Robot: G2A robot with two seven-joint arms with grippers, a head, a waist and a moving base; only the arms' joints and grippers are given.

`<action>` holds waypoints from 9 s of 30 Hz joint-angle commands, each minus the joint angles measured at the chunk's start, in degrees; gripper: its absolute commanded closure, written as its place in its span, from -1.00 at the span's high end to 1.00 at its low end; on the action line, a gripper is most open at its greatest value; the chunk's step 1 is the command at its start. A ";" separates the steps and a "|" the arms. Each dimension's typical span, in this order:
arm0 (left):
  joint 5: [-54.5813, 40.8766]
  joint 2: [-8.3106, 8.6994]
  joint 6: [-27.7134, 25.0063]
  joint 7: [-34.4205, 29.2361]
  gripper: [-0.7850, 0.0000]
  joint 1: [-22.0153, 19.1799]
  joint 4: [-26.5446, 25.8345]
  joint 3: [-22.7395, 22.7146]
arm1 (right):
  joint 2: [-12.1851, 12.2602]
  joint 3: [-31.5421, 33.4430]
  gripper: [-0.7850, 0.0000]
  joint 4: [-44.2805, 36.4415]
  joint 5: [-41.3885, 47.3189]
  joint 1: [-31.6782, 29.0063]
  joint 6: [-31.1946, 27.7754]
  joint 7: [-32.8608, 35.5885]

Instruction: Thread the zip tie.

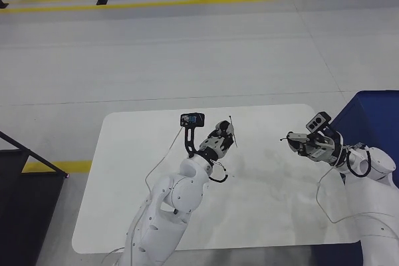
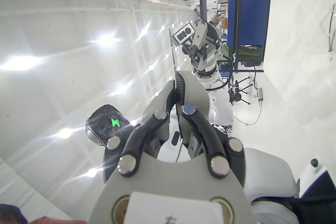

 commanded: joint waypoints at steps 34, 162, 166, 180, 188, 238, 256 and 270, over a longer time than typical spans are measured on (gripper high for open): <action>-3.49 0.63 -21.81 20.60 -1.00 8.14 -3.46 2.58 | 4.62 -16.52 -1.00 -10.23 13.95 -4.40 14.19 -8.64; -14.44 0.96 -66.19 28.36 -1.00 2.06 14.04 0.03 | 19.34 -37.01 -1.00 -23.91 68.40 -5.92 38.89 -33.31; -14.03 0.97 -65.83 28.85 -1.00 2.14 14.10 -0.02 | 19.09 -36.75 -1.00 -24.48 69.86 -6.54 37.47 -34.49; -12.40 1.05 -65.59 29.76 -1.00 2.62 13.77 0.28 | 18.04 -33.27 -1.00 -26.98 71.52 -9.81 34.65 -36.48; -12.03 1.14 -64.58 29.21 -1.00 2.70 13.97 0.72 | 17.52 -31.73 -1.00 -27.61 70.16 -10.96 34.64 -36.95; -69.61 0.72 -18.81 8.31 1.00 11.05 -0.70 4.43 | 14.28 -23.08 -1.00 -29.60 54.47 -14.09 0.42 -37.11; -80.05 -1.46 -22.53 11.98 -0.14 8.27 1.54 8.57 | 13.30 -22.58 -1.00 -30.64 52.39 -15.13 -0.65 -39.44; -83.51 -2.10 -24.76 10.76 -0.31 8.34 1.93 8.72 | 12.91 -22.28 -1.00 -30.79 51.09 -15.44 -0.06 -39.85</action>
